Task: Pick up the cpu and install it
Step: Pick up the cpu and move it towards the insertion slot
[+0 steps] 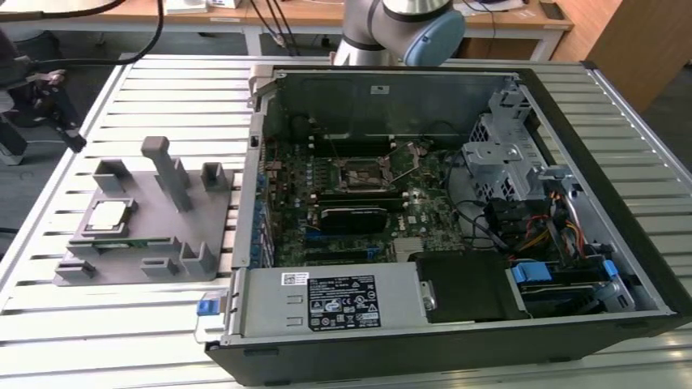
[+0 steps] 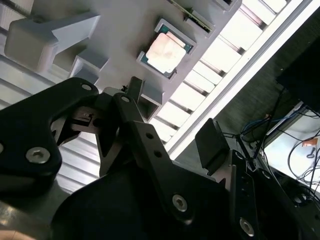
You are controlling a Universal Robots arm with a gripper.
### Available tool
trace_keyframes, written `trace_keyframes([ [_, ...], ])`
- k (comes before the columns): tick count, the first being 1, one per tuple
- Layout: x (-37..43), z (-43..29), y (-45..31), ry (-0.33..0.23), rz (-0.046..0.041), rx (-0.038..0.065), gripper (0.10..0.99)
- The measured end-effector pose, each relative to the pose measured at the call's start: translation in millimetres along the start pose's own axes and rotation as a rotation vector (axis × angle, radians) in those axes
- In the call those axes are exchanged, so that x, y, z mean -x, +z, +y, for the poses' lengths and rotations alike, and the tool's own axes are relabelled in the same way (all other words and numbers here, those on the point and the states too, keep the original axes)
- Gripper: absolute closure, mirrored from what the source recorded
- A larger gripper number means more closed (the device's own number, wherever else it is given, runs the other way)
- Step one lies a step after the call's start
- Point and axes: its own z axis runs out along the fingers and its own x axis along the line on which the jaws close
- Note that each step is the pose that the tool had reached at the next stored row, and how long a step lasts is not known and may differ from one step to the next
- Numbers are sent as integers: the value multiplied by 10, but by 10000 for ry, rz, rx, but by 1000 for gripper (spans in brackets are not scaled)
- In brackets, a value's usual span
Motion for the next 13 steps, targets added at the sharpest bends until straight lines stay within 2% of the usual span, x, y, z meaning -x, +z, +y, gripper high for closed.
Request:
trace_keyframes([
  [8,0,-7,143,-1,0,1,380],
  [13,0,-10,204,-1,1,1,380],
])
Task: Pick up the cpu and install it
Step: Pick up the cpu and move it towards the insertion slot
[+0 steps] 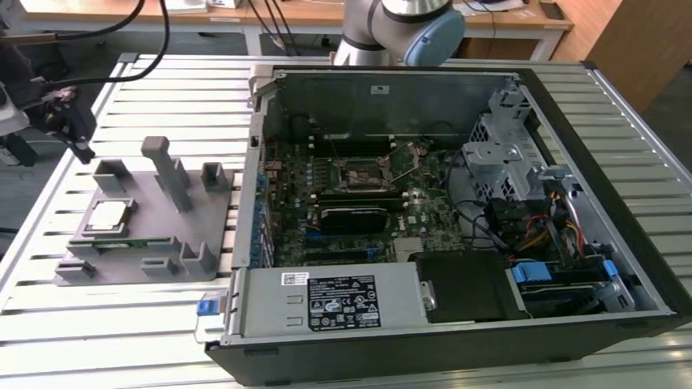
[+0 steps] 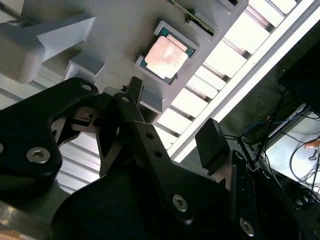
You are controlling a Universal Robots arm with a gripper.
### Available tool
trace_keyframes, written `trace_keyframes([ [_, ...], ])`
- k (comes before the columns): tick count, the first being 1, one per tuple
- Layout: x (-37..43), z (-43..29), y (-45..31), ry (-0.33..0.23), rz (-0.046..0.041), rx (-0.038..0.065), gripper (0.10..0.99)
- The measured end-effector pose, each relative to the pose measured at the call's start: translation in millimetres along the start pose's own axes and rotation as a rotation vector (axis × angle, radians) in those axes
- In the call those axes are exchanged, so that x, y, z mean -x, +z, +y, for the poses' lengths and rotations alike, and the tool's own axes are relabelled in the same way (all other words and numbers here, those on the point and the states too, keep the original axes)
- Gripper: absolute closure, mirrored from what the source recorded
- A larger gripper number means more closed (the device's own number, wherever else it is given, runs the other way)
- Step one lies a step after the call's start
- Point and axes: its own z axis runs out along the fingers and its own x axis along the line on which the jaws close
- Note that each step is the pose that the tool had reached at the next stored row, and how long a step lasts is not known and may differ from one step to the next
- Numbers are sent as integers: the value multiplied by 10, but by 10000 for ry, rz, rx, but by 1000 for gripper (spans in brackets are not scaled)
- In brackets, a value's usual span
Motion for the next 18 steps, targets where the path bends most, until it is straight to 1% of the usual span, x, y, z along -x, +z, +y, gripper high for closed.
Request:
trace_keyframes([
  [7,9,-5,108,0,0,0,380],
  [18,11,-17,302,0,0,4,380],
])
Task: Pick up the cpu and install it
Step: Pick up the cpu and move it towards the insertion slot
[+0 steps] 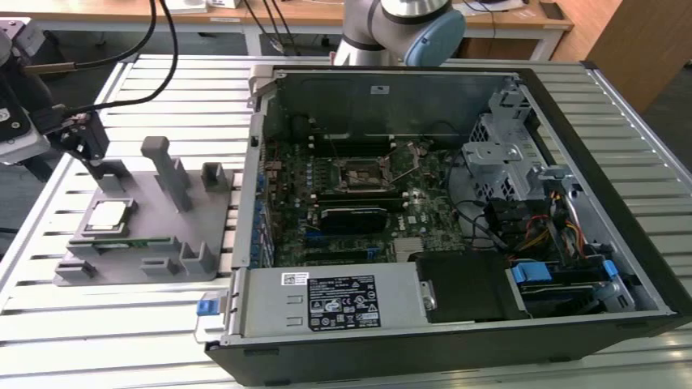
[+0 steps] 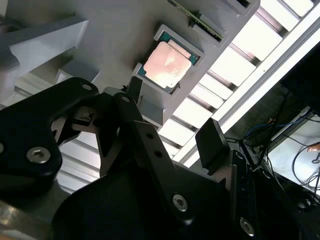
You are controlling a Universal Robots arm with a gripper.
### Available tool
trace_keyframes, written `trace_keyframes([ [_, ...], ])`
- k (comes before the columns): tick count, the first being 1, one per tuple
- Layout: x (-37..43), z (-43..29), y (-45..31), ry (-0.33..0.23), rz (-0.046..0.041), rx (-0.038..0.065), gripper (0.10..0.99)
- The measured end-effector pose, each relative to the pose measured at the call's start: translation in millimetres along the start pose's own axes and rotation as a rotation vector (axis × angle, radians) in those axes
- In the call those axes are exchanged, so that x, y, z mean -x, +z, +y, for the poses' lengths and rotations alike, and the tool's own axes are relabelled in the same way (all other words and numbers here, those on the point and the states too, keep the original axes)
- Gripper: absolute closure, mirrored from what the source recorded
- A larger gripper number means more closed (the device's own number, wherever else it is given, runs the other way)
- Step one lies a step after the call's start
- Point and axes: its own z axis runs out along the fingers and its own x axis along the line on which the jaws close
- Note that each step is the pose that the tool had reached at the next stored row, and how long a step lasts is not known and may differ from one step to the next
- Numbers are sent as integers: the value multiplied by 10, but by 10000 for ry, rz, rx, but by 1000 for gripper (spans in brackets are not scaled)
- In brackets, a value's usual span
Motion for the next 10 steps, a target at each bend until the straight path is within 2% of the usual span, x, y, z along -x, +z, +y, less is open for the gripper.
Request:
trace_keyframes([
  [10,-1,-32,177,119,-6,19,380],
])
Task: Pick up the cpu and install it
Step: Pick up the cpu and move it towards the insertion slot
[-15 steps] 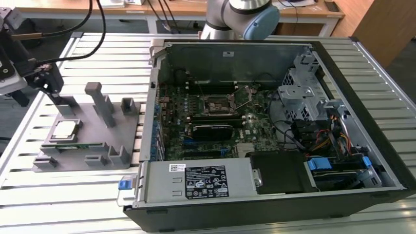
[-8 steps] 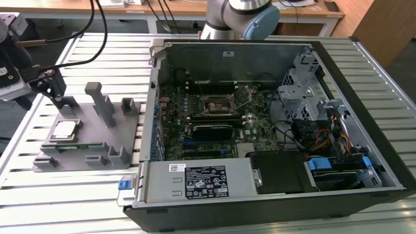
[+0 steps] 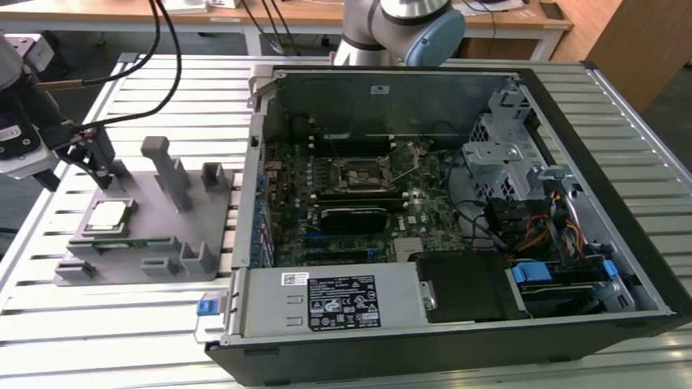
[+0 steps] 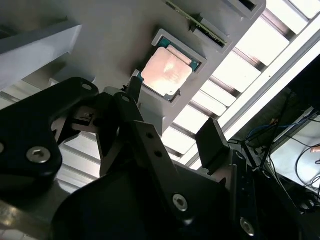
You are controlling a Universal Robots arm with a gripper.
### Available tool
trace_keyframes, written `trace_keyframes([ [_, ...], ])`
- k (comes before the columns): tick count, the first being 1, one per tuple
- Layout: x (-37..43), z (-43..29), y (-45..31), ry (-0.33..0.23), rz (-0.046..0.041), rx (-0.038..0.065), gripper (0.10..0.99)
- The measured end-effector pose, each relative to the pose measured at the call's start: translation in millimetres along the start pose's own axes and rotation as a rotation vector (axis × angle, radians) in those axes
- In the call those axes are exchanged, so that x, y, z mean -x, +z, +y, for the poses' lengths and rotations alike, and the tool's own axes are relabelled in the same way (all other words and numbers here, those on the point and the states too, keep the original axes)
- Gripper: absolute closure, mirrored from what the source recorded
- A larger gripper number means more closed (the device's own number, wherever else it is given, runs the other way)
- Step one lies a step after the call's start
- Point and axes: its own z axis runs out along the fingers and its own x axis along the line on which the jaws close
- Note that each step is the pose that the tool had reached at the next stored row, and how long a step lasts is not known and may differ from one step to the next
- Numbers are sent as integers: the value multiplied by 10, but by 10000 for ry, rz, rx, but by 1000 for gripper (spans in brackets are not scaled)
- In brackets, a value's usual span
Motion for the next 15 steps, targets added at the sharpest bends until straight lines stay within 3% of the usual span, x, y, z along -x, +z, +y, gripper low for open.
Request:
trace_keyframes([
  [15,16,-26,216,48,-2,0,380],
])
